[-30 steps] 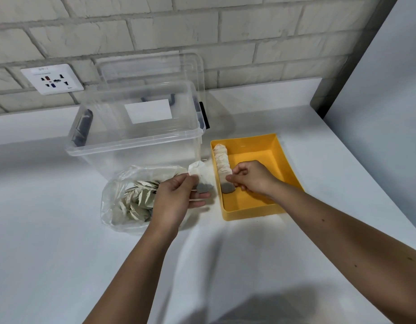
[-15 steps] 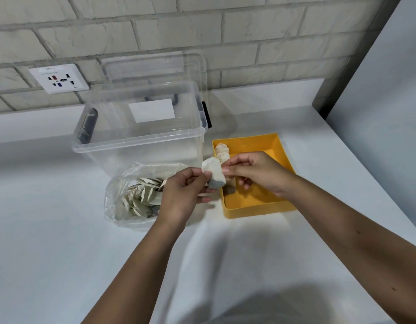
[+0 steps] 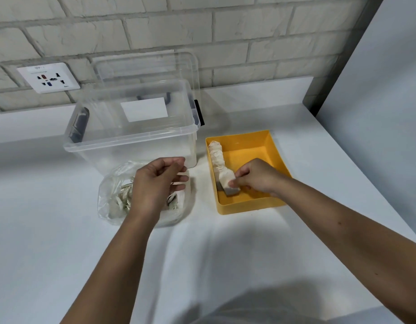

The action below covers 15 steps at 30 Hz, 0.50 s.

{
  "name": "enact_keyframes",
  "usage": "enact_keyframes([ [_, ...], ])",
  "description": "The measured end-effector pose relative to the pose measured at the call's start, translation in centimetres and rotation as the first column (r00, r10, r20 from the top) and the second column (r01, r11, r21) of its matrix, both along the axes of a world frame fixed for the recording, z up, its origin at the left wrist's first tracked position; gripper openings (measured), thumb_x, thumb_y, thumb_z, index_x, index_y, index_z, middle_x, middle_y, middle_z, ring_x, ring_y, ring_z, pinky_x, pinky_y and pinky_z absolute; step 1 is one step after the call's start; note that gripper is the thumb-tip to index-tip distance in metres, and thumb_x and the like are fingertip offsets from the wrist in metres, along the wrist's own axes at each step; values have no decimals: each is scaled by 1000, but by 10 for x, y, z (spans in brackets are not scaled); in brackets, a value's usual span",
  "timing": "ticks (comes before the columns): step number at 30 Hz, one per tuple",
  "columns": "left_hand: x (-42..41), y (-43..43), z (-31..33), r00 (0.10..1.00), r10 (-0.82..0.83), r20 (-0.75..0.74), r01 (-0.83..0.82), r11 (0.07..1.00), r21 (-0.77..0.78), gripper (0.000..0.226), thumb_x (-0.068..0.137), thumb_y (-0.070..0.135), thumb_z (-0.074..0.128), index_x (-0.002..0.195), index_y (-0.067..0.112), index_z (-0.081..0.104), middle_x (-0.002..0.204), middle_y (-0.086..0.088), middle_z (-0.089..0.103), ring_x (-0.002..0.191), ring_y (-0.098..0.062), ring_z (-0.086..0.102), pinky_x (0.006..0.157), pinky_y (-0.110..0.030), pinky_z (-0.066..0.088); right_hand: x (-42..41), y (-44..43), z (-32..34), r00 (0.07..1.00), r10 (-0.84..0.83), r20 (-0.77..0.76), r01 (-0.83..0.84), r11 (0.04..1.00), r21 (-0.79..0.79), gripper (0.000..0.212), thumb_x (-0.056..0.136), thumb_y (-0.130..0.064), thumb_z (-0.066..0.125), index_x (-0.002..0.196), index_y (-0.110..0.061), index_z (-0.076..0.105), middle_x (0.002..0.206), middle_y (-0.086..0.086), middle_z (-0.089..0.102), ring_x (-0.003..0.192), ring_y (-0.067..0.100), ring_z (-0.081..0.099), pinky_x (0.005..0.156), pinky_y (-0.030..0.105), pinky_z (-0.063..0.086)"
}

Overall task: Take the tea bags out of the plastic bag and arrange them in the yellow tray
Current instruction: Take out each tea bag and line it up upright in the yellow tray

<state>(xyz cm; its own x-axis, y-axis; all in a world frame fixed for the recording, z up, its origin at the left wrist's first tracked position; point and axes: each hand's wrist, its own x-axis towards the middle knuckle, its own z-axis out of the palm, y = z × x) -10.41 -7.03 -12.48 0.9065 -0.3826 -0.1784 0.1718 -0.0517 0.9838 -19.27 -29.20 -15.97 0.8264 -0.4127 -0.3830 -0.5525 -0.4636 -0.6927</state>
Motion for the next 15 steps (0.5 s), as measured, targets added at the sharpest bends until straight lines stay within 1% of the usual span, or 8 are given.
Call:
enact_keyframes([
  [2, 5, 5, -2, 1000, 28, -2, -28, 1000, 8, 13, 93, 15, 67, 101, 7, 73, 85, -8, 73, 69, -16, 70, 64, -26, 59, 6, 6, -9, 1000, -1, -28, 1, 1000, 5, 25, 76, -33, 81, 93, -15, 76, 94, -1, 71, 88, 17, 61, 78, 30, 46],
  [5, 7, 8, -4, 999, 40, -16, -40, 999, 12, 11, 93, 15, 67, 99, 8, 73, 85, -8, 72, 69, -16, 70, 66, -27, 59, 13, 11, -16, 1000, -25, -7, 25, 1000, 7, 26, 75, -33, 81, 91, -15, 74, 94, 0, 72, 91, 19, 62, 80, 34, 48],
  [7, 7, 10, -5, 999, 39, -23, -39, 999, 27, 10, 92, 16, 68, 97, 10, 74, 85, -8, 72, 68, -14, 70, 62, -25, 59, 17, 11, -21, 999, -46, 12, 46, 999, -21, 25, 73, -34, 83, 86, -16, 72, 89, -1, 71, 88, 20, 63, 79, 35, 49],
  [9, 9, 13, -2, 998, 54, -25, -53, 997, 52, 10, 92, 18, 69, 97, 11, 74, 85, -8, 73, 67, -13, 69, 57, -23, 58, 19, 11, -23, 999, -42, 16, 43, 995, -85, 23, 71, -35, 84, 79, -20, 68, 83, -4, 69, 85, 20, 63, 74, 33, 47],
  [10, 12, 17, 0, 998, 66, -10, -65, 996, 58, 11, 92, 18, 69, 97, 10, 74, 86, -8, 74, 68, -13, 69, 60, -24, 58, 20, 11, -23, 999, -33, 15, 34, 992, -119, 24, 70, -35, 84, 77, -22, 65, 81, -5, 68, 84, 19, 63, 73, 32, 47],
  [12, 20, 26, 6, 996, 82, 35, -84, 994, 70, 11, 92, 17, 68, 99, 10, 74, 88, -8, 74, 71, -17, 70, 69, -31, 59, 19, 9, -18, 1000, -24, 20, 27, 981, -191, 28, 68, -37, 85, 80, -23, 65, 82, -6, 67, 84, 19, 63, 72, 31, 48],
  [14, 30, 39, 13, 992, 97, 80, -104, 990, 92, 11, 92, 16, 68, 99, 10, 74, 89, -9, 74, 72, -18, 70, 71, -33, 58, 18, 9, -5, 998, -34, 59, 47, 970, -240, 36, 66, -40, 86, 90, -22, 66, 84, -6, 66, 82, 15, 61, 67, 27, 45],
  [15, 34, 46, 15, 990, 102, 97, -112, 988, 104, 10, 92, 16, 69, 98, 10, 74, 89, -9, 74, 73, -18, 71, 71, -32, 58, 18, 9, 4, 993, -46, 104, 72, 964, -257, 40, 65, -40, 87, 94, -21, 66, 85, -6, 65, 81, 12, 60, 65, 25, 43],
])
